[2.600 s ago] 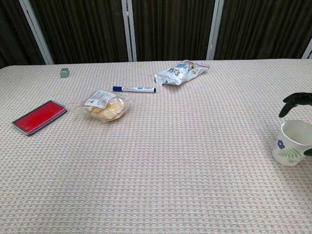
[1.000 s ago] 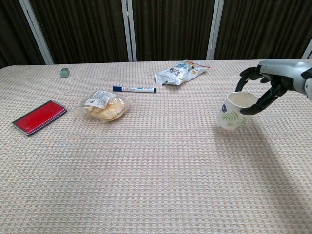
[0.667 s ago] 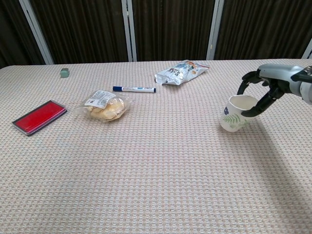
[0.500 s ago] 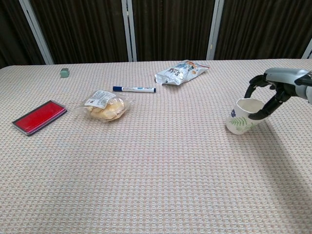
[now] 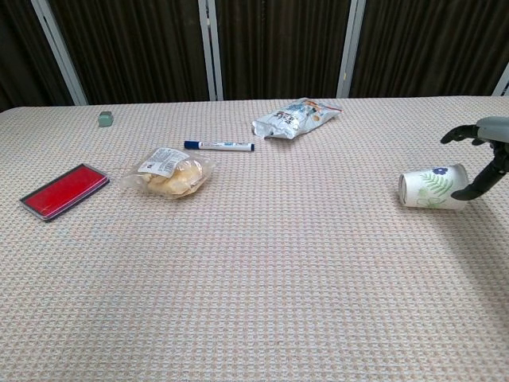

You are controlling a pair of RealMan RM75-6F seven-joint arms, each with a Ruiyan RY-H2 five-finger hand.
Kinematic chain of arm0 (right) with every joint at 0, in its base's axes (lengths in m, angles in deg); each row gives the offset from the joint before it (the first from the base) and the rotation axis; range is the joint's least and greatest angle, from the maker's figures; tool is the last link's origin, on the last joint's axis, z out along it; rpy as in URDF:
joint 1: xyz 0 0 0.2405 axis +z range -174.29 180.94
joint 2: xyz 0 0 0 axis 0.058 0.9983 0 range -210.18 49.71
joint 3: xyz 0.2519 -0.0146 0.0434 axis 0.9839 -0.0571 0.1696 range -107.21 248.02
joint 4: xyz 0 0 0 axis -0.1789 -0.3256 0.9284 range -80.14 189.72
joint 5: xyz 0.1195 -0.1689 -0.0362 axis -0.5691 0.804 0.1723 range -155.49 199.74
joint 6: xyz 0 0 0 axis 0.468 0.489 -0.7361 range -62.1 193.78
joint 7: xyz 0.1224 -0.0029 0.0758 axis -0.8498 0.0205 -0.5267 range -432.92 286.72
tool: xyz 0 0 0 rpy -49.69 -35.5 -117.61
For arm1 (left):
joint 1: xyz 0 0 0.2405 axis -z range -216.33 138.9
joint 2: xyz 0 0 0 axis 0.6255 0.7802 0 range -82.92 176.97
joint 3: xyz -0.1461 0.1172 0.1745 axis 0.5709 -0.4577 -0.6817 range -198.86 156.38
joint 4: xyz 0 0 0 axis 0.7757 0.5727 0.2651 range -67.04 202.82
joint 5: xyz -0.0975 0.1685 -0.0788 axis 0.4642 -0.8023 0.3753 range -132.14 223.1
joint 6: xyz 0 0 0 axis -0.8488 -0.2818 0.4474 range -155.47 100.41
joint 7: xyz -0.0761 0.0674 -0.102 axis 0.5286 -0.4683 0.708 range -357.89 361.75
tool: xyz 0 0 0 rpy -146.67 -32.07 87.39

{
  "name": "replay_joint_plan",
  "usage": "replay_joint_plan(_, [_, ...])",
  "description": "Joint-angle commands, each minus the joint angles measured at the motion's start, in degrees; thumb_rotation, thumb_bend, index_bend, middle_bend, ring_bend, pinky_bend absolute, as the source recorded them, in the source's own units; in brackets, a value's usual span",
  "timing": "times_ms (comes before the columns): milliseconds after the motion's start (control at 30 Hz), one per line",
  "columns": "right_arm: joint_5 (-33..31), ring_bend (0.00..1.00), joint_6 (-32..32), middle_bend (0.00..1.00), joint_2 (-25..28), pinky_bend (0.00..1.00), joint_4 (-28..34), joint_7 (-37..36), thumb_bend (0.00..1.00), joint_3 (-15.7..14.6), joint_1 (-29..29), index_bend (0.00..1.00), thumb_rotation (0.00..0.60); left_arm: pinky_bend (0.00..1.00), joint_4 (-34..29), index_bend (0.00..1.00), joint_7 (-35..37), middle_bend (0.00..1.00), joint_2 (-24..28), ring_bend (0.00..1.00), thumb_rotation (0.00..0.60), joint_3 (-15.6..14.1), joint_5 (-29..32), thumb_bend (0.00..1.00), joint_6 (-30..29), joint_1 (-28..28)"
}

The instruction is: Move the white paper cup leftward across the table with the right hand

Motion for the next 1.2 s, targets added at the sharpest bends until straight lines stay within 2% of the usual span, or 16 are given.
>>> replay_joint_plan(33, [0.89,0.00,2.30,0.00,-1.09,0.00,-0.53,1.30,0.15,-0.49,0.00,0.08,0.600,0.00,-0.01,0.00,-0.01,0.00,-0.01,0.00,0.600,0.00,0.00,0.13,0.00,0.00])
replay_joint_plan(100, [1.84,0.00,3.00,0.00,-1.52,0.00,-0.16,1.30,0.15,-0.48,-0.09,0.08,0.600,0.00,-0.01,0.00,0.00,0.00,0.00,0.00,0.600,0.00,0.01,0.13,0.01,0.01])
replay_joint_plan(300, [6.69,0.00,6.53,0.00,-4.63,0.00,-0.55,3.19,0.11,-1.27,0.25,0.20,0.600,0.00,0.04,0.00,0.24,0.00,0.04,0.00,0.600,-0.03,-0.05,0.13,0.01,0.01])
replay_joint_plan(433, [7.94,0.00,7.75,0.00,-7.45,0.00,-2.14,4.54,0.10,-1.27,0.67,0.24,0.600,0.00,0.08,0.00,0.42,0.00,0.09,0.00,0.600,-0.06,-0.12,0.13,0.03,0.03])
replay_joint_plan(633, [11.48,0.00,9.75,0.00,-12.56,0.00,-8.12,6.98,0.10,-1.94,1.41,0.27,0.600,0.00,0.21,0.00,0.71,0.00,0.13,0.00,0.600,-0.11,-0.25,0.13,0.07,0.07])
replay_joint_plan(767, [12.85,0.00,9.83,0.00,-15.55,0.00,-12.53,7.24,0.10,-1.26,1.65,0.27,0.600,0.00,0.26,0.00,0.87,0.00,0.16,0.00,0.600,-0.13,-0.29,0.13,0.12,0.10])
replay_joint_plan(1067, [16.37,0.00,9.91,0.00,-19.43,0.00,-20.07,6.98,0.10,-1.02,1.82,0.28,0.600,0.00,0.33,0.00,1.06,0.00,0.20,0.00,0.600,-0.16,-0.34,0.13,0.16,0.13])
replay_joint_plan(1200, [16.14,0.00,8.66,0.00,-20.60,0.01,-22.54,7.15,0.11,-0.25,1.79,0.34,0.600,0.00,0.34,0.00,1.07,0.00,0.20,0.00,0.600,-0.16,-0.32,0.13,0.19,0.15])
